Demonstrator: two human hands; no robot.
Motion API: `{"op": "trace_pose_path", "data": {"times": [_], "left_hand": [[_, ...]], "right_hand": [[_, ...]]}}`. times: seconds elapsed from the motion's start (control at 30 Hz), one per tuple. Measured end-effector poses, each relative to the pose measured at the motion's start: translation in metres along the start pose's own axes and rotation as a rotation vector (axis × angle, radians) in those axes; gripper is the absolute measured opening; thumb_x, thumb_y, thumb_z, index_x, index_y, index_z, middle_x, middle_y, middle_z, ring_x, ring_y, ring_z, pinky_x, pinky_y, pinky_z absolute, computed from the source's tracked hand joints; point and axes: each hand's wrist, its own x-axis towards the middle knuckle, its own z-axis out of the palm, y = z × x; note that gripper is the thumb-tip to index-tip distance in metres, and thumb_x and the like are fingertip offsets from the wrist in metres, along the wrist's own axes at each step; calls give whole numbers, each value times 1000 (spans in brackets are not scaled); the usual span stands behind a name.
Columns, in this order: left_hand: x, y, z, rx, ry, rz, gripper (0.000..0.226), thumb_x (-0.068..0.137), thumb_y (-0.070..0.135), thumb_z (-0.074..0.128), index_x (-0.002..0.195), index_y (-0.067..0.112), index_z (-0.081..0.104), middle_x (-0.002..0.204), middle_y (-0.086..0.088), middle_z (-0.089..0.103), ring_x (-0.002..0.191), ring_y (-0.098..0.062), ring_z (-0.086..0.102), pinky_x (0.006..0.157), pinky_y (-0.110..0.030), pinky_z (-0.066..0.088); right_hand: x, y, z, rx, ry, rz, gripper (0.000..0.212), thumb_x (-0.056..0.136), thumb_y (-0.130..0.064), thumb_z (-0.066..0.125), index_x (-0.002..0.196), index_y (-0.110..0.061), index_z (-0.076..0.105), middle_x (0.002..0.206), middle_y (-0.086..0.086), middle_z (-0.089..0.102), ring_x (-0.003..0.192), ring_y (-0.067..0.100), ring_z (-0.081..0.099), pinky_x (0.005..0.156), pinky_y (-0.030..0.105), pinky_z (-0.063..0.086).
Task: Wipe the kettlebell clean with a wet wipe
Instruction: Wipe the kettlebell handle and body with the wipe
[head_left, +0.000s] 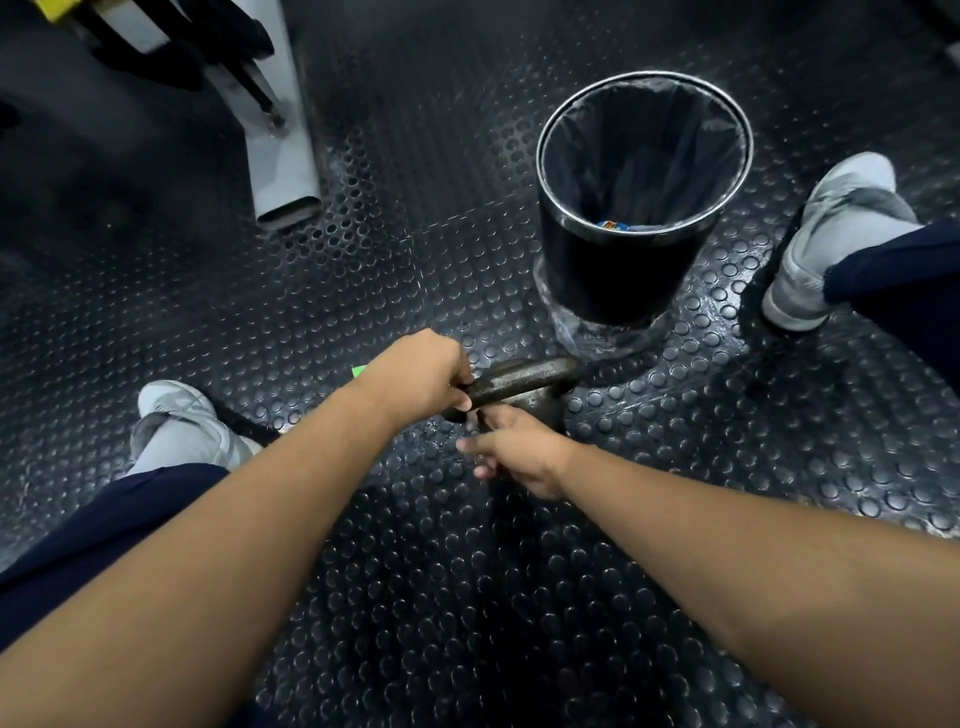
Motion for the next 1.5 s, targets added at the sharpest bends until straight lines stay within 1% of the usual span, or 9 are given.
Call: {"op": "trace_pose_path", "data": {"times": [0.1, 0.17, 0.43, 0.7, 0.8, 1.0, 1.17, 1.37, 1.5], "left_hand": [[-1, 2, 1, 16, 10, -11, 26, 85, 37, 81, 107, 24, 80, 98, 2, 79, 96, -21, 71, 82, -35, 57], [-2, 2, 1, 17, 13, -20, 26, 85, 37, 80, 106, 23, 80, 97, 1, 79, 95, -22, 71, 82, -36, 58], [-6, 5, -2, -10, -14, -57, 22, 85, 33, 80, 106, 25, 80, 94, 0, 77, 92, -22, 69, 80, -38, 57], [-4, 4, 3, 1, 12, -62, 26, 85, 34, 80, 109, 28, 80, 97, 0, 78, 94, -24, 70, 78, -33, 56], [-3, 5, 4, -11, 12, -70, 31, 85, 34, 80, 116, 27, 78, 104, 0, 78, 99, -24, 70, 81, -32, 55], [-5, 8, 0, 6, -17, -74, 18, 86, 33, 78, 103, 25, 80, 86, -1, 75, 85, -23, 68, 69, -30, 50], [-7, 10, -1, 7, -26, -80, 16, 88, 31, 77, 101, 23, 80, 83, -1, 74, 84, -23, 68, 68, -30, 51], [-7, 9, -3, 3, -14, -57, 20, 87, 33, 79, 105, 26, 80, 91, 0, 76, 90, -23, 69, 75, -32, 54], [-5, 8, -2, 4, -12, -56, 23, 85, 34, 80, 106, 25, 80, 94, 0, 77, 91, -24, 70, 77, -33, 56]], "right_hand": [[-4, 5, 0, 326, -1, -14, 20, 93, 0, 63, 104, -16, 56, 65, -11, 53, 48, 2, 37, 53, 18, 48], [-1, 5, 2, 252, 7, -33, 23, 94, 2, 61, 109, -14, 55, 75, -5, 53, 49, 4, 41, 53, 20, 50], [20, 2, -9, -1188, 170, -144, 40, 94, -14, 55, 135, -14, 54, 123, 13, 65, 113, 33, 63, 96, 36, 51], [5, 0, -6, 108, 2, 24, 31, 97, 3, 57, 128, 2, 53, 96, 3, 57, 52, 5, 48, 87, 39, 61], [2, 0, -9, 278, -26, 27, 22, 96, 4, 59, 116, -5, 54, 86, -1, 59, 47, 3, 42, 89, 43, 61], [15, -3, -3, -331, 68, -5, 45, 97, 3, 55, 138, -13, 52, 118, 13, 62, 64, 13, 57, 73, 32, 61], [7, -15, -14, -1229, 84, -145, 50, 95, -17, 56, 144, -18, 47, 131, 9, 62, 118, 27, 60, 102, 32, 46], [-2, -15, -9, -23, -53, 67, 24, 96, 5, 58, 107, -15, 61, 93, 2, 56, 62, 8, 50, 97, 44, 56], [-4, -11, -12, 117, -85, 44, 22, 96, 6, 54, 110, -9, 62, 88, 2, 57, 62, 8, 50, 101, 50, 53]]}}
